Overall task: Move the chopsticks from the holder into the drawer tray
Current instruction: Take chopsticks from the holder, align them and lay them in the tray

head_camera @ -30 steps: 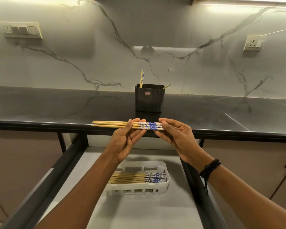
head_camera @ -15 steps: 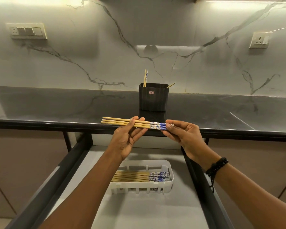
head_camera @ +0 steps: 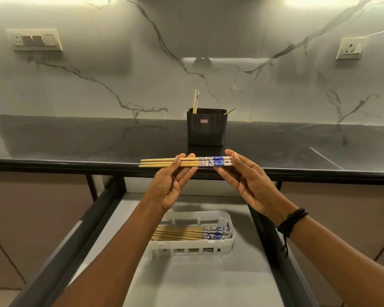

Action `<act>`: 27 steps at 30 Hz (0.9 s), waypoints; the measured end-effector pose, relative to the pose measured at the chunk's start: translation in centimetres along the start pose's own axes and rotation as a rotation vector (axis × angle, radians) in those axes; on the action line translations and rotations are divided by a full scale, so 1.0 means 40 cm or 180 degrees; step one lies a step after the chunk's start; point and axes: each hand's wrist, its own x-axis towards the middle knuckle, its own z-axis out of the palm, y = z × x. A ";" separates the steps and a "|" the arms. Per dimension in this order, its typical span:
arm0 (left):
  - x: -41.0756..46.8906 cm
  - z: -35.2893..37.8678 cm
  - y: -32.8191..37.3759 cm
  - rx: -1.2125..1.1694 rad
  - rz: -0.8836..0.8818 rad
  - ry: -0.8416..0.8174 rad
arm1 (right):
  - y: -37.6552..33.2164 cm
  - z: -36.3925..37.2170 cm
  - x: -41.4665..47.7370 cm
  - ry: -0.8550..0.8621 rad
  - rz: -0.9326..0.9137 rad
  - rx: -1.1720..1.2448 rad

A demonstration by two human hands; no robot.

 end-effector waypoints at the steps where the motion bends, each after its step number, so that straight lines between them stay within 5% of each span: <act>1: 0.001 0.000 0.000 0.0029 0.0022 0.0021 | -0.001 -0.002 0.001 -0.0012 -0.0046 -0.0100; 10: -0.001 0.002 -0.003 0.0152 0.0010 0.0089 | 0.005 0.005 0.005 -0.0032 -0.0527 -0.1353; 27: 0.004 -0.012 0.015 0.0365 0.0237 0.0305 | -0.001 -0.037 0.023 0.0285 -0.0098 -0.0957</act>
